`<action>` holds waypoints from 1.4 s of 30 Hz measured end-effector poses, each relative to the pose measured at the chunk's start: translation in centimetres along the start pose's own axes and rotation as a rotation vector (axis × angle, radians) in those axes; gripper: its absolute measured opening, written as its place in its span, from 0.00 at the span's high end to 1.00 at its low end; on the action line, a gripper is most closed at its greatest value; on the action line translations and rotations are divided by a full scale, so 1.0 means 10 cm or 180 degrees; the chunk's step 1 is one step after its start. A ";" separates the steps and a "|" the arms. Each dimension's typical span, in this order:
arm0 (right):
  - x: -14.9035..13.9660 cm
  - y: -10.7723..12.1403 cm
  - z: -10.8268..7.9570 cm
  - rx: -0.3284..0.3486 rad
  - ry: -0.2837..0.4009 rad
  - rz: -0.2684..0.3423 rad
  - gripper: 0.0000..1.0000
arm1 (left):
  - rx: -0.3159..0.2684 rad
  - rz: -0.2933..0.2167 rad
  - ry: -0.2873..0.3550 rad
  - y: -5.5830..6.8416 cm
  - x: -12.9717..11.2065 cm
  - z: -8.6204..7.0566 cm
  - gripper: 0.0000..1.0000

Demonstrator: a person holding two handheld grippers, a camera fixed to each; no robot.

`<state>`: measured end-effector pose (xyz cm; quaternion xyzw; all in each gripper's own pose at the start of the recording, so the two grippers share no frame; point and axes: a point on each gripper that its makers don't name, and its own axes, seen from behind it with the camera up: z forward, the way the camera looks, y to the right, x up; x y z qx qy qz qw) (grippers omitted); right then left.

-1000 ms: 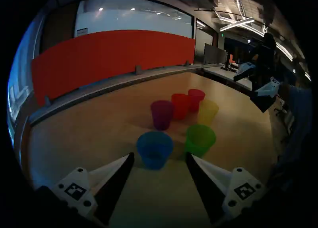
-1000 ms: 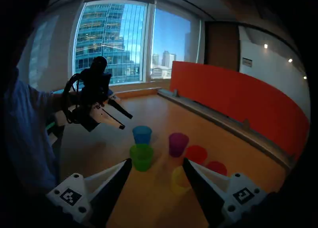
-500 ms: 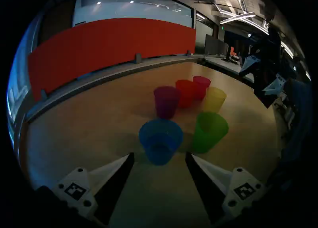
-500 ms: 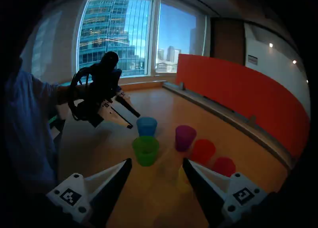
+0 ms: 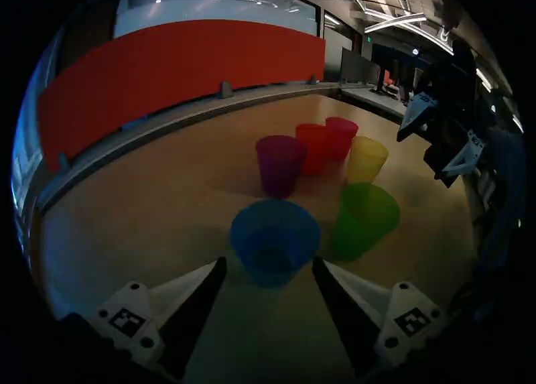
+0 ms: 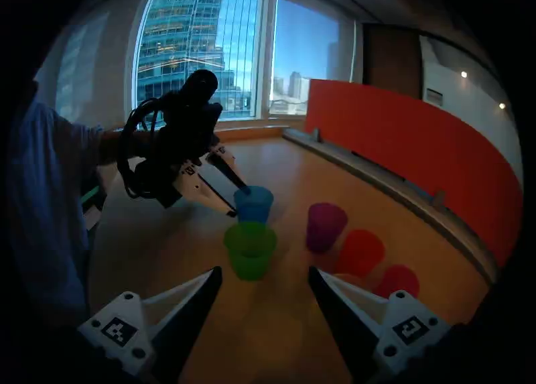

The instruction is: Pour water

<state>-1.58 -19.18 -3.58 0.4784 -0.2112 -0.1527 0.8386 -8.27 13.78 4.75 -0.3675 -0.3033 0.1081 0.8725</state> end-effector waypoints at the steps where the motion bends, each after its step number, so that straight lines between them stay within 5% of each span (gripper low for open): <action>1: -0.01 0.00 0.03 0.0007 -0.0004 -0.0003 0.01 | -0.0009 0.0003 -0.0006 0.00 0.00 0.02 0.05; 15: -0.09 -0.03 0.37 0.0064 -0.0050 -0.0018 0.01 | -0.0114 0.0028 -0.0025 0.04 0.11 0.23 0.04; 26: -0.09 -0.01 0.44 0.0080 -0.0047 -0.0008 0.01 | -0.0131 0.0029 -0.0030 0.05 0.10 0.25 0.15; 42: -0.15 -0.05 0.66 0.0107 -0.0097 -0.0022 0.01 | -0.0153 -0.0003 0.0002 0.03 0.11 0.24 0.15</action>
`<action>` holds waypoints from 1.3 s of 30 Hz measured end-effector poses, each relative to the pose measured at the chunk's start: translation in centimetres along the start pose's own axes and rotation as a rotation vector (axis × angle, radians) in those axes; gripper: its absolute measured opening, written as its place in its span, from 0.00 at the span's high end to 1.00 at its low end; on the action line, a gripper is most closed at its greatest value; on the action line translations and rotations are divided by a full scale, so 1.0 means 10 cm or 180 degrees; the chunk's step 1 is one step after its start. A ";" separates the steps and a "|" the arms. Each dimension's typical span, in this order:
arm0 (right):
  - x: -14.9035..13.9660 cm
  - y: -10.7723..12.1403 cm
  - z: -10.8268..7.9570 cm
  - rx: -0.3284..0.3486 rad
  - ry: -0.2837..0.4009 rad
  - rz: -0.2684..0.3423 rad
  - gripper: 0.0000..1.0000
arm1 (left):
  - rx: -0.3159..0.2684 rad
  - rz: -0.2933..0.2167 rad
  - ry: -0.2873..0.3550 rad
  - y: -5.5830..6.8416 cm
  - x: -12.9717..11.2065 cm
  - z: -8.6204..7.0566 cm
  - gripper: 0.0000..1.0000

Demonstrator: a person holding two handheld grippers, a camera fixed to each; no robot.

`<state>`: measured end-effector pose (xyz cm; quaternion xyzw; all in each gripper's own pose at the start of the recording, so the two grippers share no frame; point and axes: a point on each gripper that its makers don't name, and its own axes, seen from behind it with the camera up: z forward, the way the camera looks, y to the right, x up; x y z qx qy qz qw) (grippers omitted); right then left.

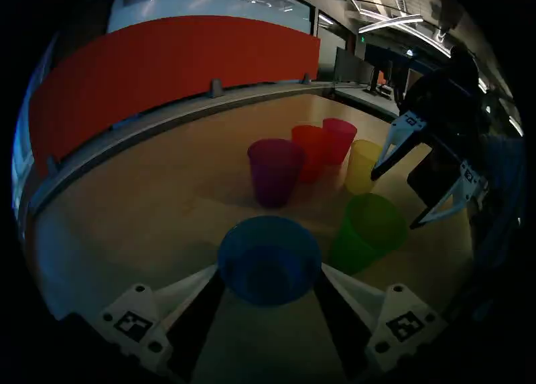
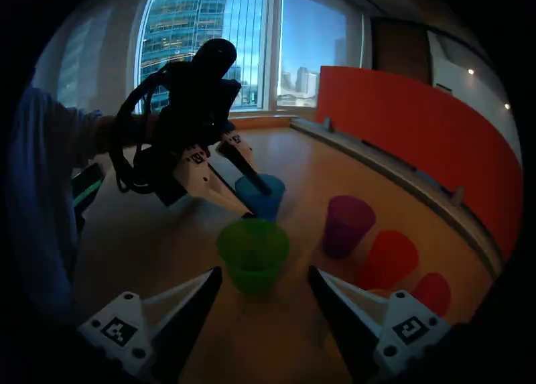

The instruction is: Pour water

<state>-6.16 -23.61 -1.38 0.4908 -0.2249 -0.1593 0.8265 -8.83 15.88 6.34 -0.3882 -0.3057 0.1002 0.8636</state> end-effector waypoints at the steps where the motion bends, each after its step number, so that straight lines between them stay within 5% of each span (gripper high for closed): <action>1: -0.01 0.00 0.02 0.0005 -0.0006 0.0000 0.01 | 0.0000 -0.0005 0.0003 0.00 0.00 0.00 0.15; 21: 0.02 -0.10 0.42 0.0112 0.0002 -0.0023 0.01 | -0.0003 -0.0108 0.0259 -0.04 0.23 -0.15 0.15; 35: 0.05 -0.13 0.52 0.0114 0.0037 -0.0028 0.01 | 0.0129 -0.0063 0.0492 -0.11 0.45 -0.40 0.15; 39: 0.02 -0.13 0.52 0.0097 -0.0009 0.0002 0.07 | 0.0135 -0.0070 0.0513 -0.11 0.46 -0.44 0.16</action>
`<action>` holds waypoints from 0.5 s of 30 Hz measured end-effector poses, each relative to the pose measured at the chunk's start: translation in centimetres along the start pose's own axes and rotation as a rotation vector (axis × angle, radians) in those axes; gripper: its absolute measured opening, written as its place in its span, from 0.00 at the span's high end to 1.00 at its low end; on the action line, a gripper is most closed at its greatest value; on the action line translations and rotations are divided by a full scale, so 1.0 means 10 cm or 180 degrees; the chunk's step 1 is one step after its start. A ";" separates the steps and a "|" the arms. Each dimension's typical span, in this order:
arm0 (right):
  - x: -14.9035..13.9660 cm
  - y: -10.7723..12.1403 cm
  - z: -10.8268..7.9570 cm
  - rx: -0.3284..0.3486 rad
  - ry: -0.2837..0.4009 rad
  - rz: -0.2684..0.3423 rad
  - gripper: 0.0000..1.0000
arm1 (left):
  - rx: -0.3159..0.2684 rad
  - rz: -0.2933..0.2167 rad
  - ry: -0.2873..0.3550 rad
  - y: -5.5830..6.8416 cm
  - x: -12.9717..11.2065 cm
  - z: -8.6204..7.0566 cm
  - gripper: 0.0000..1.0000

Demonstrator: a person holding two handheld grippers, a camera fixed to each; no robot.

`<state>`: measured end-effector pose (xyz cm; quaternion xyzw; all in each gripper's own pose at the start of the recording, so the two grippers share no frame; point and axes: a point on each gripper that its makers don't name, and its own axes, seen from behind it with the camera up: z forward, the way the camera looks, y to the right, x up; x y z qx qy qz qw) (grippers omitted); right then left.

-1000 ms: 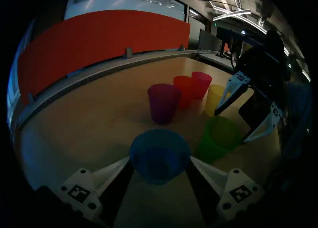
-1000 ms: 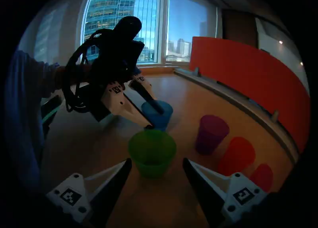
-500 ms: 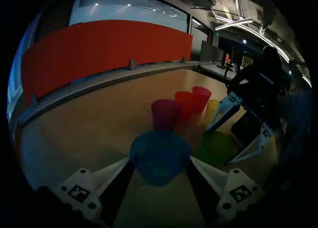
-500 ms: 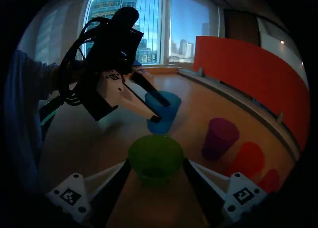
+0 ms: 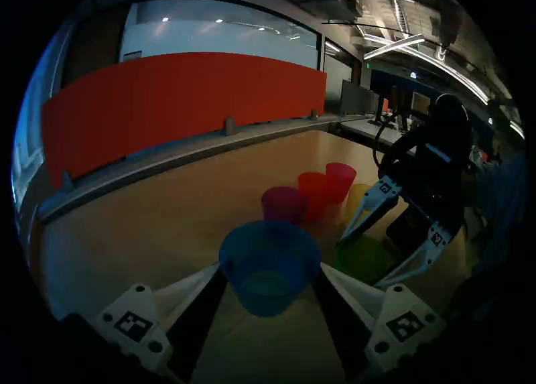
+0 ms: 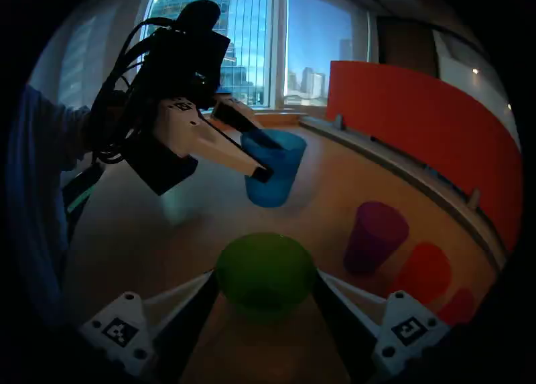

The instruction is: Pour water

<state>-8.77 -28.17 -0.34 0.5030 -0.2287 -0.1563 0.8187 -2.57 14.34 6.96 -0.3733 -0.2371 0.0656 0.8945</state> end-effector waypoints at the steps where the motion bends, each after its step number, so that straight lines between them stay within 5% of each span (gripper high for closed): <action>1: 0.00 0.00 0.00 0.0000 -0.0005 0.0013 0.08 | 0.0005 0.0001 0.0003 0.00 0.00 -0.01 0.16; 15: 0.21 0.04 -0.16 -0.0056 0.0174 0.0127 0.09 | 0.0054 0.0018 0.0138 0.04 0.12 -0.12 0.15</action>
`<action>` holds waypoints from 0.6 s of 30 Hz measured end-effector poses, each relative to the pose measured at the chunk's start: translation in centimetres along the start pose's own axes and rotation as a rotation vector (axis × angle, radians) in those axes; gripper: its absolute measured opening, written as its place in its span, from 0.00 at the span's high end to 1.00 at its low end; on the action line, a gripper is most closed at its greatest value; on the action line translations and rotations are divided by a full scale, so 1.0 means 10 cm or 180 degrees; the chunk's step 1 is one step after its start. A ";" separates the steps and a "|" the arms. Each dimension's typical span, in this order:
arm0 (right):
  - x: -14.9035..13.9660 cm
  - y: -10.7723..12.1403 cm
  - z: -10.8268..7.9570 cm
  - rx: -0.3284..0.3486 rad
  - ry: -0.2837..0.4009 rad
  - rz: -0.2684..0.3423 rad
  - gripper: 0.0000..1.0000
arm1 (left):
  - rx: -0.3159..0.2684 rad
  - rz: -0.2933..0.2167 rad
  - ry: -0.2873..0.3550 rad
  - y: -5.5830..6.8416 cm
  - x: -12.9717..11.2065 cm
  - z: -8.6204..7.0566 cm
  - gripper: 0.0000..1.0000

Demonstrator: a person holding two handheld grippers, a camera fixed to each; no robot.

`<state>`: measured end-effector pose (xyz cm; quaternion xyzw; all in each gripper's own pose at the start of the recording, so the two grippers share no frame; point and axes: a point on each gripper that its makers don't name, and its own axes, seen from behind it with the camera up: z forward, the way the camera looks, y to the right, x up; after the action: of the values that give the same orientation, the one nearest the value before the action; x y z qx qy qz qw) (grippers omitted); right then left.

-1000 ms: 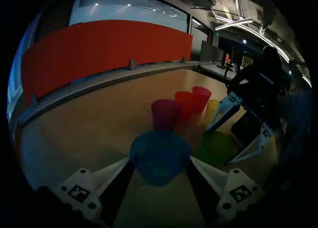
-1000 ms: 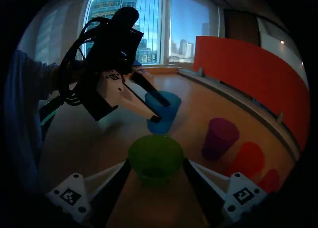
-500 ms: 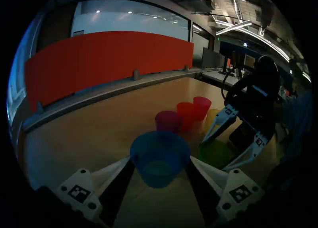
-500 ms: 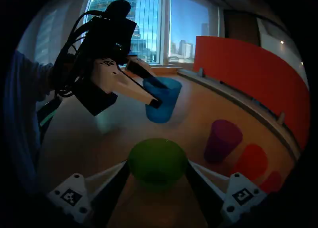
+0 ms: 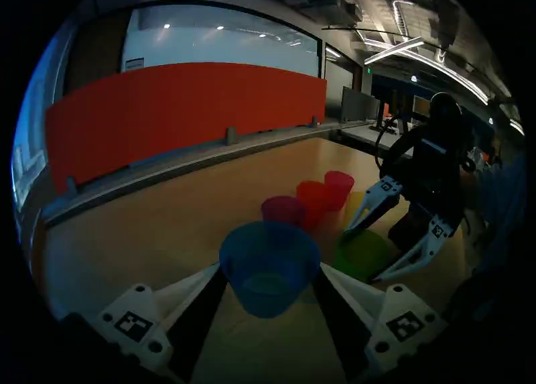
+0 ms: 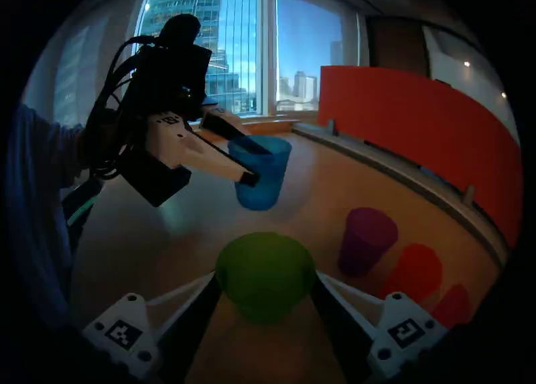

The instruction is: Pour water

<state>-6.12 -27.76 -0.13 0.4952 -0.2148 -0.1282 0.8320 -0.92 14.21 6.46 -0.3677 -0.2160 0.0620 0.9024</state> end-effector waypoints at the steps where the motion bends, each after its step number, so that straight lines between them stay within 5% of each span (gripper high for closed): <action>1: 0.02 0.00 -0.02 -0.0004 0.0020 -0.0003 0.08 | 0.0008 0.0003 0.0021 0.00 0.02 -0.01 0.15; 18: 0.45 -0.05 -0.51 -0.0160 0.0410 -0.0051 0.08 | 0.0055 0.0035 0.0352 0.21 0.42 -0.27 0.15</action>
<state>0.30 -26.03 -1.61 0.4830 -0.1536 -0.1081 0.8552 4.11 15.15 4.73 -0.3639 -0.1633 0.0485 0.9158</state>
